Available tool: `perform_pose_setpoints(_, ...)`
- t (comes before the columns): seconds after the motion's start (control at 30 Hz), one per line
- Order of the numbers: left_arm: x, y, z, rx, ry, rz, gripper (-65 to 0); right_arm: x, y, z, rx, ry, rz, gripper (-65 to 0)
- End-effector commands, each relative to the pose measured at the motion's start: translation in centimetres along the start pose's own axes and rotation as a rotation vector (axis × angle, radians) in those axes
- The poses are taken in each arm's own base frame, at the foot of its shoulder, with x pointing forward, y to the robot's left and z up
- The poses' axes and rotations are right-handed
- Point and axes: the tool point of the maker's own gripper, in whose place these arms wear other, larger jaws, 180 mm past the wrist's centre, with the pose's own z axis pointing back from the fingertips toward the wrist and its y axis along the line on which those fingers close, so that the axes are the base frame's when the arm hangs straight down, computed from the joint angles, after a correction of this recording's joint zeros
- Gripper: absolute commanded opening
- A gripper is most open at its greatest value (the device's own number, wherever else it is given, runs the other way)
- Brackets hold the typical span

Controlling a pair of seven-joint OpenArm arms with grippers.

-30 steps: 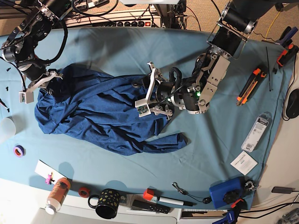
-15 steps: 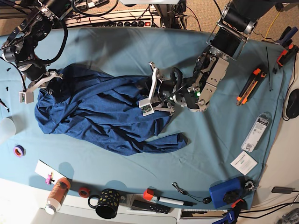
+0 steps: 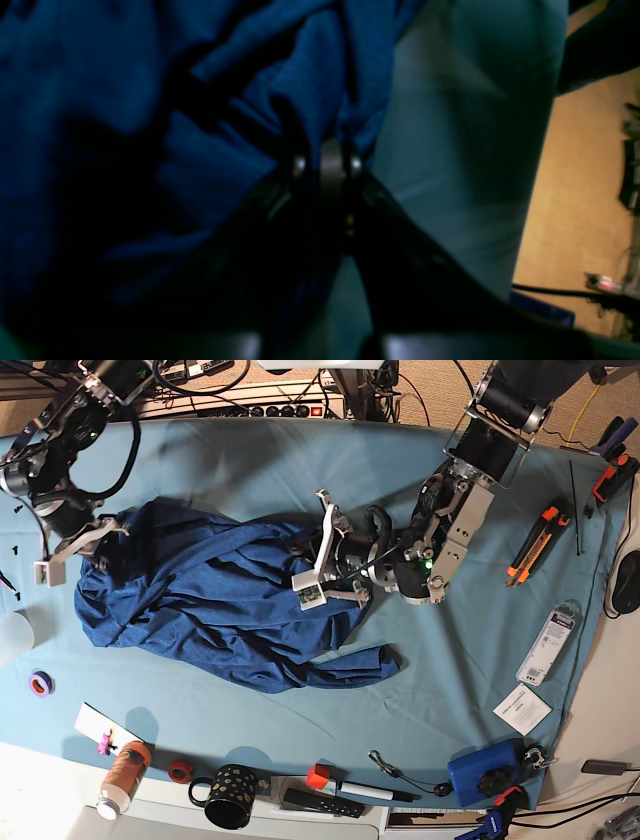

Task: Layout the t-shirt on the table in an organized manner, then fold the t-shirt properly
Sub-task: 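Grasp the shirt with both grippers and lift it high off the table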

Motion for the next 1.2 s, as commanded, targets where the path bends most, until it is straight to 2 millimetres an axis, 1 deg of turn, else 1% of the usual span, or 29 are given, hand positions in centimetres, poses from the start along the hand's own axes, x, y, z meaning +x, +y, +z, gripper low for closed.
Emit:
perform_pose_setpoints(0.0,2.5,0.6,1.3,0.021,-0.071,-0.041,-65.0,2.4,0.3,0.5,0.02,-0.073,0.03,-65.0)
perform_pose_setpoints(0.07,3.5,1.2,2.6,0.053,-0.109,-0.055,-65.0,3.4,0.5,0.6,0.037,-0.091,0.041,-65.0)
perform_pose_setpoints(0.17,5.4,2.6,5.2,0.11,-0.199,-0.05,-65.0,4.8,0.7,0.6,0.043,-0.119,0.054,-65.0)
perform_pose_setpoints(0.27,6.7,4.9,8.2,0.204,-0.277,-0.028,-65.0,6.1,1.1,0.4,0.055,-0.146,0.072,-65.0)
perform_pose_setpoints(0.4,8.2,8.4,12.3,0.33,-0.357,0.012,-65.0,8.0,2.1,-0.5,0.056,-0.176,0.119,-65.0)
perform_pose_setpoints(0.5,10.1,10.0,14.7,0.387,-0.416,0.013,-65.0,10.1,2.6,-1.5,0.013,-0.214,0.181,-65.0)
perform_pose_setpoints(0.63,13.2,11.2,16.8,0.439,-0.451,-0.044,-65.0,13.6,2.2,-2.4,-0.118,-0.268,0.242,-65.0)
perform_pose_setpoints(0.77,16.1,12.7,19.0,0.534,-0.485,-0.123,-65.0,16.5,1.6,-3.0,-0.216,-0.317,0.258,-65.0)
perform_pose_setpoints(0.87,18.2,14.3,20.9,0.603,-0.53,-0.129,-65.0,18.3,1.6,-4.2,-0.196,-0.34,0.225,-65.0)
perform_pose_setpoints(0.97,20.2,15.5,22.3,0.629,-0.544,-0.151,-65.0,20.5,1.5,-5.7,-0.161,-0.35,0.177,-65.0)
perform_pose_setpoints(1.07,22.1,17.0,23.6,0.641,-0.557,-0.149,-65.0,23.2,1.5,-7.1,-0.122,-0.363,0.121,-65.0)
perform_pose_setpoints(1.17,23.9,18.6,24.9,0.651,-0.569,-0.136,-65.0,26.2,1.9,-8.0,-0.076,-0.384,0.071,-65.0)
